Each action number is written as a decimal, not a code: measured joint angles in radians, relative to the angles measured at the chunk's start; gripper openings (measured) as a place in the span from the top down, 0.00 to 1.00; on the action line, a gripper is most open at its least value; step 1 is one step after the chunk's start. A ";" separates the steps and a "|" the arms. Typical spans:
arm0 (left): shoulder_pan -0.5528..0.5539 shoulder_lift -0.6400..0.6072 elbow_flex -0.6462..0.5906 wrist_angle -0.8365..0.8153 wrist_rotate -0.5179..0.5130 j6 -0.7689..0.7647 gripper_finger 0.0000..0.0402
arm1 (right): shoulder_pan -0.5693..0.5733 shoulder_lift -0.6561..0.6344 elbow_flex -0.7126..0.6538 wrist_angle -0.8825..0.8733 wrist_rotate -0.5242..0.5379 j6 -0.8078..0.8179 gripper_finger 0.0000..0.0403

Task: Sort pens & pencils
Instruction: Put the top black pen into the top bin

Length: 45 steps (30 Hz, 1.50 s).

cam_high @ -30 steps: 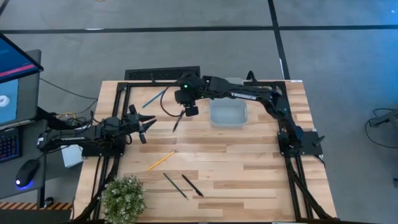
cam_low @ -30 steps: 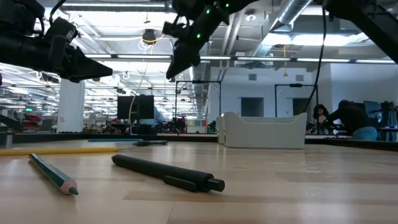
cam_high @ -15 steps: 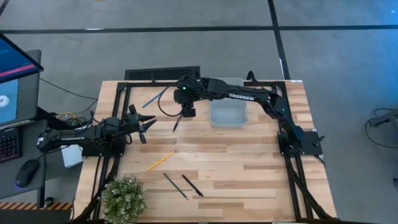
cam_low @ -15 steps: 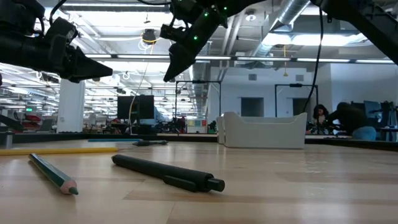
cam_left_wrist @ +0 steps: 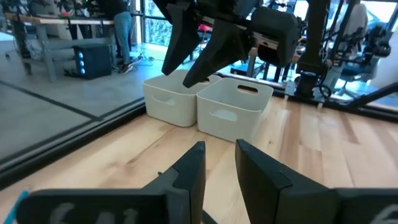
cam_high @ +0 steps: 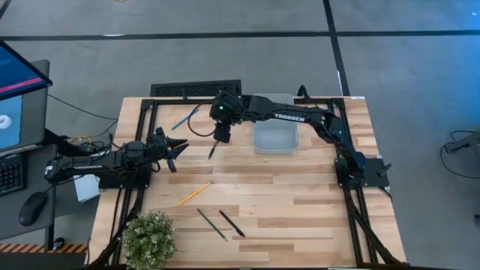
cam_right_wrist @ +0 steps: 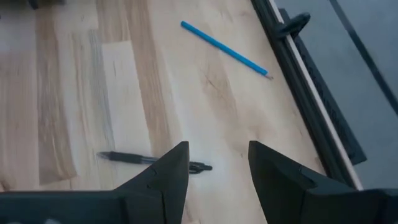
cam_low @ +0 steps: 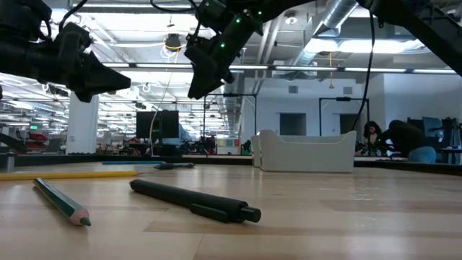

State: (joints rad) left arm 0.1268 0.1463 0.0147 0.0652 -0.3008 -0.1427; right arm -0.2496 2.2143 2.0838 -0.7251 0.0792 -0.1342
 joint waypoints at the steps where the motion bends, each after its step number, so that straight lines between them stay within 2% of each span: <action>1: 0.000 0.000 0.000 0.003 0.000 -0.005 0.81 | -0.001 0.000 0.000 0.000 0.000 0.002 0.53; 9: 0.000 0.000 -0.001 0.004 -0.002 0.003 0.81 | -0.001 0.000 0.000 0.000 -0.003 -0.220 0.53; 16: 0.000 0.000 0.000 0.003 -0.001 -0.062 0.81 | -0.008 0.000 0.000 -0.027 -0.004 -0.240 0.53; 22: 0.001 0.058 0.116 -0.157 0.003 -0.006 0.81 | -0.015 0.000 0.000 -0.024 -0.003 -0.240 0.53; 26: 0.022 0.149 0.261 -0.276 -0.051 0.003 0.81 | -0.014 0.000 0.000 -0.026 -0.003 -0.240 0.53; 33: 0.085 0.412 0.554 -0.565 0.020 -0.006 0.81 | -0.013 0.000 0.000 -0.038 -0.003 -0.240 0.53; 37: 0.134 0.597 0.717 -0.767 0.021 0.047 0.81 | -0.013 0.000 0.000 -0.087 -0.003 -0.240 0.53; 40: 0.180 0.727 0.825 -0.906 -0.020 0.121 0.81 | -0.013 0.000 0.000 -0.115 -0.003 -0.228 0.53; 45: 0.252 0.872 0.924 -1.002 -0.052 0.214 0.81 | -0.013 0.000 0.000 -0.143 -0.003 -0.194 0.53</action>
State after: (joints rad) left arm 0.3790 1.0178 0.9390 -0.9363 -0.3532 0.0711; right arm -0.2623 2.2143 2.0834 -0.8680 0.0761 -0.3283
